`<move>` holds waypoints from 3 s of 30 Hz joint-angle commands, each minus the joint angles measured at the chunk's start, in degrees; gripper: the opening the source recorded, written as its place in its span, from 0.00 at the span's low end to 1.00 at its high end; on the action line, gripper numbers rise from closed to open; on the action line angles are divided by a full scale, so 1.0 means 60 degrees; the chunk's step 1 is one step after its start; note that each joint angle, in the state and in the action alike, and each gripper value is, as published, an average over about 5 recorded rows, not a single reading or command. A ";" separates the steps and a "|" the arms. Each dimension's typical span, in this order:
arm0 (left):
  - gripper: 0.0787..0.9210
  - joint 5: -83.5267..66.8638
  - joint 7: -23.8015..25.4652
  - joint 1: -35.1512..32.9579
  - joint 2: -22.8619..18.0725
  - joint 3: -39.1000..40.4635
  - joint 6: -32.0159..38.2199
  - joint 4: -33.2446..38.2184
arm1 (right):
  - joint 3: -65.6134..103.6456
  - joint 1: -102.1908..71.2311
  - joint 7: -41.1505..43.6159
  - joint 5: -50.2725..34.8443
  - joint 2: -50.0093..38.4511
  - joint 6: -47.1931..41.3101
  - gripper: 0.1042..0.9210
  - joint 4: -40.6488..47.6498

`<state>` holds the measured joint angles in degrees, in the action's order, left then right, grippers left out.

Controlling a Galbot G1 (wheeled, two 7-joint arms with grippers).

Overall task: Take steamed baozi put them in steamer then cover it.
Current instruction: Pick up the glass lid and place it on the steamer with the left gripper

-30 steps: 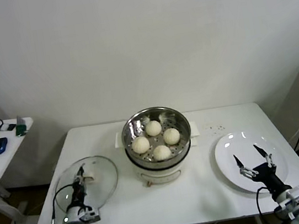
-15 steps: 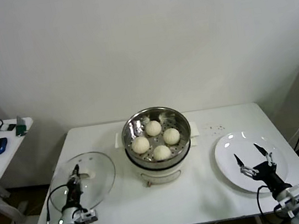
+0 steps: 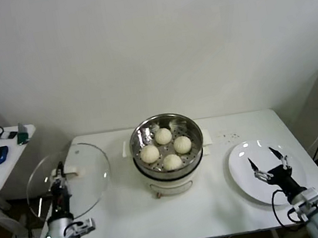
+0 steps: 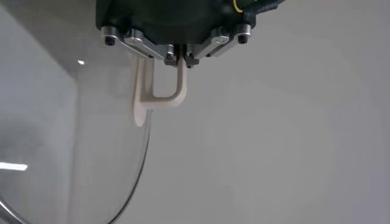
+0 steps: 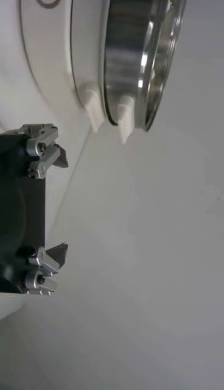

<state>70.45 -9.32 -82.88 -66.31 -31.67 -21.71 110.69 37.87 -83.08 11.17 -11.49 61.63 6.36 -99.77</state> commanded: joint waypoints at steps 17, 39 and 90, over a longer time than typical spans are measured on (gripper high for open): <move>0.08 0.0799 0.3624 0.4636 0.0907 0.5817 -0.3792 0.1299 | -0.1573 0.1983 -0.0690 0.0348 -0.0386 -0.0374 0.88 0.1018; 0.08 0.1384 0.4199 0.6649 -0.1946 0.7546 -0.3882 -0.1840 | 0.0070 0.0760 -0.0338 0.0422 -0.0109 0.0000 0.88 0.0836; 0.08 0.1322 0.3844 0.6757 -0.2230 0.7573 -0.3882 -0.2976 | 0.0438 0.0521 0.0201 0.0723 0.0173 0.0369 0.88 0.1037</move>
<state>78.87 14.44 -42.37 -79.71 13.74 -42.20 93.44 40.46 -79.94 12.31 -7.39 62.54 8.51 -93.55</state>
